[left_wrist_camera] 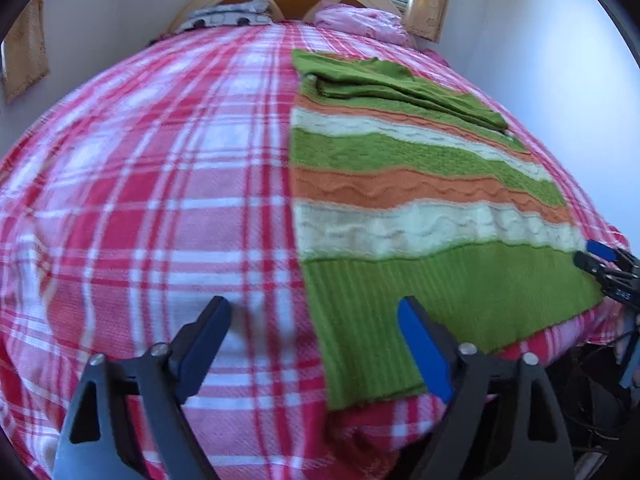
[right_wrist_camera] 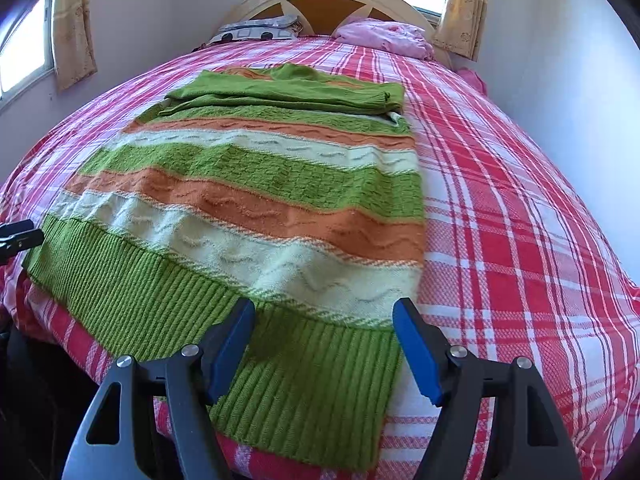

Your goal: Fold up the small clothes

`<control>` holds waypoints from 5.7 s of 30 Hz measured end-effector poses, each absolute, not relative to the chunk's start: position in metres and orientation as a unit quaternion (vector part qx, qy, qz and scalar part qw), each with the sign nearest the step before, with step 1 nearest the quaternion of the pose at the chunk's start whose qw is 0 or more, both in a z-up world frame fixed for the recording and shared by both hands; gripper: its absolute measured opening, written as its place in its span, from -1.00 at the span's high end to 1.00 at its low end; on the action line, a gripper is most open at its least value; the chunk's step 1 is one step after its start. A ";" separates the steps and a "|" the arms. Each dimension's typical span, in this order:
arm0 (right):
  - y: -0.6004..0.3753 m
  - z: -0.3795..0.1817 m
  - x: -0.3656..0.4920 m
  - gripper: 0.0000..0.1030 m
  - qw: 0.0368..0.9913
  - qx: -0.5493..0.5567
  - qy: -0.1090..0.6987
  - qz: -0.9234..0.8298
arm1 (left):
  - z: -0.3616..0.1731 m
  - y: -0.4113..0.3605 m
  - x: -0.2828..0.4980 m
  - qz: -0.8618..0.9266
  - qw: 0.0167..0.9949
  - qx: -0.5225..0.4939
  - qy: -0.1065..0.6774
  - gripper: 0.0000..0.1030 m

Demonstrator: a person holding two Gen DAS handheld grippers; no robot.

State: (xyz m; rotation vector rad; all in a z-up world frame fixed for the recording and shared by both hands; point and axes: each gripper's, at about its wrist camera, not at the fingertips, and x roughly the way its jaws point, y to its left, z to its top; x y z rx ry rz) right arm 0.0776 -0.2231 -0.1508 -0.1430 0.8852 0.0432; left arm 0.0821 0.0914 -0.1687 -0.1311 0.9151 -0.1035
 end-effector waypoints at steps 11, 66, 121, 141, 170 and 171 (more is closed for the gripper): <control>-0.231 -0.152 0.068 -0.41 0.900 -0.060 0.431 0.020 | -0.172 0.080 0.070 -0.071 0.885 -0.075 0.453 -0.10; -0.270 -0.066 0.063 0.81 0.946 0.098 0.286 0.116 | -0.091 0.108 0.102 -0.148 0.925 -0.174 0.303 0.83; -0.316 -0.040 0.408 0.81 0.949 0.095 0.291 0.075 | -0.058 0.100 0.424 -0.089 0.944 -0.141 0.284 0.91; -0.331 -0.121 0.487 -0.56 0.916 0.064 0.396 0.008 | -0.105 0.097 0.460 -0.036 0.929 -0.118 0.349 -0.31; -0.322 -0.139 0.337 0.34 0.890 0.096 0.444 0.046 | -0.143 0.105 0.345 -0.081 0.909 -0.143 0.384 0.63; -0.320 -0.139 0.337 0.36 0.891 0.091 0.443 0.044 | -0.142 0.107 0.344 -0.086 0.909 -0.145 0.382 0.65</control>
